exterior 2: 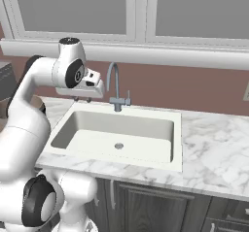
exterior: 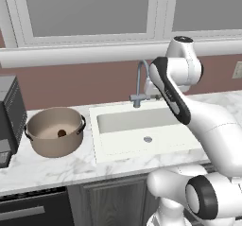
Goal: Dump the sweet potato from the pot into the sink. Then turn on the water and wash the sweet potato. Then turn off the water and put the sweet potato back in the pot.
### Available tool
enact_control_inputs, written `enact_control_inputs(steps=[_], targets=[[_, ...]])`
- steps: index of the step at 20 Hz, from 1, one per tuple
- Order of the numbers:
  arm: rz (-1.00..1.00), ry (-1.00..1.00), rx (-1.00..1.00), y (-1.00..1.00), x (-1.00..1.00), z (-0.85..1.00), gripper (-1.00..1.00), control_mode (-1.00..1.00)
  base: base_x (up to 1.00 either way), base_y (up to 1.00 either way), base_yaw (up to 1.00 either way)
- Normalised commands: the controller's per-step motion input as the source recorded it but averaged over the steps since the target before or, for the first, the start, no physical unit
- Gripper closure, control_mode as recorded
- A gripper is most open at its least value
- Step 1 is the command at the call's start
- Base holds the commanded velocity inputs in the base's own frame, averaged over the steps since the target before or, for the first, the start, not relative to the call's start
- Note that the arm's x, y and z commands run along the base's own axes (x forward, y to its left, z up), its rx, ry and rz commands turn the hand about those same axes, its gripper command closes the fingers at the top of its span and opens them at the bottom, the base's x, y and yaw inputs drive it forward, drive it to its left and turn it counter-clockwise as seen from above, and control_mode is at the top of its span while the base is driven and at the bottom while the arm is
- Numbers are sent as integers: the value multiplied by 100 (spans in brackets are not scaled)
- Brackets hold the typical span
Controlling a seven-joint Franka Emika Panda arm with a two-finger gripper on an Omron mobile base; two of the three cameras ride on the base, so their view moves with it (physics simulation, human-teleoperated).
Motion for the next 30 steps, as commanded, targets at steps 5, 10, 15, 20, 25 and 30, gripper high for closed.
enact_control_inputs(steps=[5,10,15,20,25,30], targets=[[-2,-4,-1,12,-12,0,-100,-100,0,0,0],[-25,-2,-13,76,0,-31,-100,-100,0,0,0],[-18,0,-13,83,7,-46,-100,-100,0,0,0],[0,2,-1,36,-3,-19,-100,-100,0,0,0],[0,1,6,19,0,0,-100,-100,0,0,0],[0,1,8,30,4,0,-100,-100,0,0,0]])
